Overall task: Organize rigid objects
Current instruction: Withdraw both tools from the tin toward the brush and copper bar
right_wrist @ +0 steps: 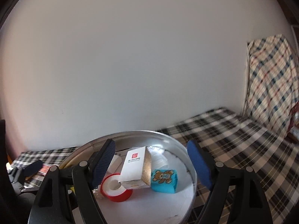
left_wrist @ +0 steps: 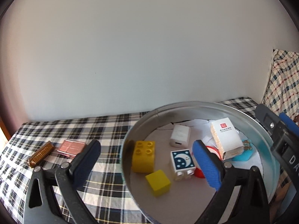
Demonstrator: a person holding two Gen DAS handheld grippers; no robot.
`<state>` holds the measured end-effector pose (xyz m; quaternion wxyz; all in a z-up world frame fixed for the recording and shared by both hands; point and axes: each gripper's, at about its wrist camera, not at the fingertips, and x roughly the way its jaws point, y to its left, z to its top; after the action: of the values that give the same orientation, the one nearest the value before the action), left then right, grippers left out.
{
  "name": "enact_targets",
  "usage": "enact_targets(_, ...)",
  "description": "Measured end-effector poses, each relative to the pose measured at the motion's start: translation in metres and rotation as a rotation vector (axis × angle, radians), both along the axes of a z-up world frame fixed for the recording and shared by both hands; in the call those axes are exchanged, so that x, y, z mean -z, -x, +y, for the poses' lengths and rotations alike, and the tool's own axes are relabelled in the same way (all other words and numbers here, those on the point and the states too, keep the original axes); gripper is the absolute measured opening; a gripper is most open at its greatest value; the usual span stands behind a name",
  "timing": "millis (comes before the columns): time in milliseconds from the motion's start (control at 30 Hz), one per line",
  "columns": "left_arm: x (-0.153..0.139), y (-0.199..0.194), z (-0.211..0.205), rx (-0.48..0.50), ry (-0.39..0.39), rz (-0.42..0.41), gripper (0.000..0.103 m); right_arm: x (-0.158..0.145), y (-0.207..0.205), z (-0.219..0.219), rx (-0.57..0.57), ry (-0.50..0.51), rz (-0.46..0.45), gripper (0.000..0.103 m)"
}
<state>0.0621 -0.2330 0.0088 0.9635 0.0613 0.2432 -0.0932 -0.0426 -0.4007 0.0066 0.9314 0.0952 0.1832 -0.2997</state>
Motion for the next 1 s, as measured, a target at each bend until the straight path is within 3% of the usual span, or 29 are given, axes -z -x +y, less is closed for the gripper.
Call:
enact_targets(133,0.0,0.006,0.007,-0.018,-0.003,-0.052,0.1,-0.001,0.004,0.008,0.001,0.041,-0.028,0.081)
enact_targets(433,0.009,0.015,0.005,-0.002,-0.036,-0.06,0.1,0.001,0.012,0.018,0.048,0.089,-0.053,0.081)
enact_targets(767,0.004,0.038,0.016,0.03,-0.014,-0.102,0.1,-0.001,0.027,0.026,0.086,0.109,-0.067,0.081)
enact_targets(1000,0.004,0.046,0.03,0.037,0.018,-0.084,0.1,-0.004,0.038,0.045,0.071,0.144,-0.088,0.081)
